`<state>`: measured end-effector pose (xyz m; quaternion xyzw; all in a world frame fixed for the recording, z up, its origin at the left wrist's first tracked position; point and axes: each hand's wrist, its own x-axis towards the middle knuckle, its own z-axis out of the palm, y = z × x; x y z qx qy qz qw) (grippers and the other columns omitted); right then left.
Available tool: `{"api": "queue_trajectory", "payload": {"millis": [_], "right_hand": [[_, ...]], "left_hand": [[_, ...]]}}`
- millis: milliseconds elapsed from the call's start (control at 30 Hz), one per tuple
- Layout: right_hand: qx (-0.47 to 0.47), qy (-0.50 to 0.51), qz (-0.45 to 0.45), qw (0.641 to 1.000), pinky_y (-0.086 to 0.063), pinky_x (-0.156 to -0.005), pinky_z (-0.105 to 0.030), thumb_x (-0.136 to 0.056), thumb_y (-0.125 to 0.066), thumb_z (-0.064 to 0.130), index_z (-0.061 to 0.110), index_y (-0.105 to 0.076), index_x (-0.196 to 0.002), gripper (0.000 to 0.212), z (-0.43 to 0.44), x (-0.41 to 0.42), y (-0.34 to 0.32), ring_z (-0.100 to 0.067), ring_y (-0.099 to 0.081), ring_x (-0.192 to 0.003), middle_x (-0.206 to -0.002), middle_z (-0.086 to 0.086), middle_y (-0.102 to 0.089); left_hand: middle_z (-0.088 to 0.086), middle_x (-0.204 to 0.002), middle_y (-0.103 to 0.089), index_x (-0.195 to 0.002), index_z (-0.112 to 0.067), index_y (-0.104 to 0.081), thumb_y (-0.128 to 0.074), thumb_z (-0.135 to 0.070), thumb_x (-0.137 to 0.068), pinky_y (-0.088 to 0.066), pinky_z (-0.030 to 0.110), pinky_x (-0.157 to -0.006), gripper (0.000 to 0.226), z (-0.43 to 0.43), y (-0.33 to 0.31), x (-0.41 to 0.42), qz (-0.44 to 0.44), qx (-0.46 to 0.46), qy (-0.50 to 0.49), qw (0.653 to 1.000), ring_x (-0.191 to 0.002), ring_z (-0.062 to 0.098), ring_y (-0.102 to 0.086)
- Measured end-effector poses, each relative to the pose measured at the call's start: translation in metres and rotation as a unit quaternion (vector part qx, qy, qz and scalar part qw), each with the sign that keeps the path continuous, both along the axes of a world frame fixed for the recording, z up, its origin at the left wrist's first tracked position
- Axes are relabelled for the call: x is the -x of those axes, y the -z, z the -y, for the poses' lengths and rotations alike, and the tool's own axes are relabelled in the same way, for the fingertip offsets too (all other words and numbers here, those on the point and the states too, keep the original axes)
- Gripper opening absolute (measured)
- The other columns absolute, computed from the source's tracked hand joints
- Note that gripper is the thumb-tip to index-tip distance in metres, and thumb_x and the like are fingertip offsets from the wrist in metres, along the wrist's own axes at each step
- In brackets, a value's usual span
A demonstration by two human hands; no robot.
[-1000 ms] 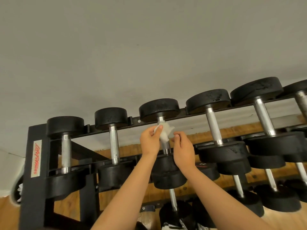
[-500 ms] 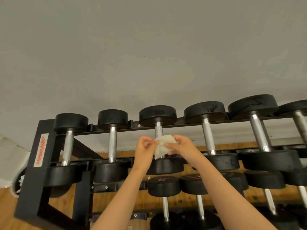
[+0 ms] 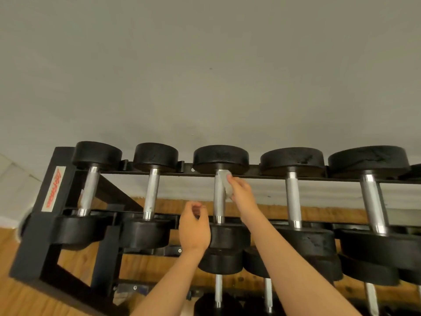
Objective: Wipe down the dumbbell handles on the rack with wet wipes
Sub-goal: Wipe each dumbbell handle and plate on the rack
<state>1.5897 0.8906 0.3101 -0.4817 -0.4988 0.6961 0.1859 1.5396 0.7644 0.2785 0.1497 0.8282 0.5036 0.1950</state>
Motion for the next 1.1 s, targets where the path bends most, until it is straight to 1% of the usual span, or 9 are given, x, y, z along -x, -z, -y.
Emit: {"api": "queue_trajectory", "payload": {"millis": [67, 133, 200, 300, 467, 700, 800, 933, 1100], "right_hand": [[0.046, -0.001, -0.035, 0.998, -0.042, -0.08, -0.022, -0.103, -0.043, 0.035, 0.019, -0.068, -0.093, 0.03, -0.003, 0.007, 0.004, -0.008, -0.055, -0.091, -0.096, 0.006, -0.059], [0.045, 0.039, -0.052, 0.997, -0.043, -0.07, -0.019, -0.101, -0.048, 0.025, 0.017, -0.067, -0.089, 0.023, -0.003, 0.011, 0.009, -0.014, -0.058, -0.093, -0.101, -0.001, -0.062], [0.028, 0.083, -0.044, 0.995, -0.045, -0.071, -0.022, -0.096, -0.058, 0.02, 0.021, -0.059, -0.093, 0.003, -0.002, 0.014, 0.015, -0.02, -0.059, -0.098, -0.104, -0.005, -0.061], [0.044, 0.105, -0.047, 0.992, -0.048, -0.073, -0.023, -0.092, -0.066, 0.021, 0.02, -0.056, -0.098, 0.012, -0.002, 0.023, 0.017, -0.017, -0.059, -0.093, -0.099, -0.003, -0.06], [0.063, 0.076, -0.029, 0.995, -0.044, -0.061, -0.018, -0.093, -0.064, 0.029, 0.019, -0.058, -0.1, 0.013, -0.006, 0.032, 0.011, -0.008, -0.057, -0.079, -0.091, 0.003, -0.061], [0.008, 0.119, -0.035, 0.992, -0.042, -0.062, -0.015, -0.095, -0.062, 0.023, 0.019, -0.063, -0.084, 0.012, -0.005, 0.024, 0.017, -0.01, -0.058, -0.079, -0.083, 0.003, -0.063], [0.039, 0.085, -0.028, 0.995, -0.043, -0.065, -0.015, -0.092, -0.065, 0.026, 0.02, -0.061, -0.09, 0.007, -0.013, 0.027, 0.013, -0.006, -0.057, -0.082, -0.088, 0.005, -0.063], [0.037, 0.111, -0.038, 0.992, -0.051, -0.079, -0.025, -0.092, -0.065, 0.024, 0.02, -0.066, -0.092, 0.005, -0.01, 0.02, 0.027, -0.019, -0.063, -0.096, -0.096, -0.001, -0.068], [0.047, -0.004, -0.022, 0.999, -0.049, -0.086, -0.029, -0.088, -0.069, 0.03, 0.017, -0.063, -0.114, 0.03, -0.022, 0.018, 0.023, -0.012, -0.061, -0.095, -0.101, 0.003, -0.067]], "left_hand": [[-0.007, -0.095, -0.063, -0.101, -0.018, -0.059, -0.054, -0.02, -0.097, -0.038, 0.013, -0.07, 0.007, -0.001, 0.0, -0.001, -0.003, 0.003, -0.007, 1.0, -0.089, 0.004, -0.058], [-0.008, -0.094, -0.063, -0.099, -0.018, -0.06, -0.055, -0.019, -0.097, -0.038, 0.013, -0.07, 0.006, -0.002, 0.0, -0.001, -0.003, -0.003, -0.011, 1.0, -0.089, 0.003, -0.057], [-0.008, -0.092, -0.063, -0.096, -0.018, -0.06, -0.054, -0.017, -0.096, -0.038, 0.013, -0.07, 0.006, -0.003, 0.0, 0.0, 0.0, -0.005, -0.012, 1.0, -0.088, 0.004, -0.058], [-0.005, -0.089, -0.065, -0.091, -0.022, -0.06, -0.054, -0.018, -0.096, -0.043, 0.018, -0.071, 0.008, -0.004, 0.003, 0.001, 0.012, -0.009, -0.011, 1.0, -0.085, 0.009, -0.061], [-0.002, -0.084, -0.068, -0.086, -0.023, -0.06, -0.054, -0.016, -0.096, -0.049, 0.025, -0.074, 0.013, -0.003, 0.003, 0.002, 0.028, -0.014, -0.003, 1.0, -0.082, 0.012, -0.064], [-0.004, -0.08, -0.069, -0.084, -0.022, -0.06, -0.054, -0.011, -0.095, -0.047, 0.022, -0.073, 0.017, -0.002, 0.001, 0.002, 0.036, -0.014, 0.005, 0.999, -0.08, 0.01, -0.065], [-0.004, -0.08, -0.069, -0.084, -0.022, -0.06, -0.053, -0.012, -0.095, -0.047, 0.022, -0.074, 0.017, -0.002, -0.001, 0.001, 0.037, -0.016, 0.006, 0.999, -0.081, 0.01, -0.065], [-0.005, -0.079, -0.069, -0.084, -0.022, -0.06, -0.053, -0.013, -0.096, -0.044, 0.02, -0.072, 0.017, -0.001, -0.005, 0.001, 0.036, -0.011, 0.01, 0.999, -0.079, 0.007, -0.064], [-0.004, -0.078, -0.069, -0.084, -0.019, -0.061, -0.052, -0.013, -0.096, -0.043, 0.02, -0.071, 0.016, -0.001, -0.008, 0.0, 0.036, -0.008, 0.011, 0.999, -0.078, 0.007, -0.064]]}}
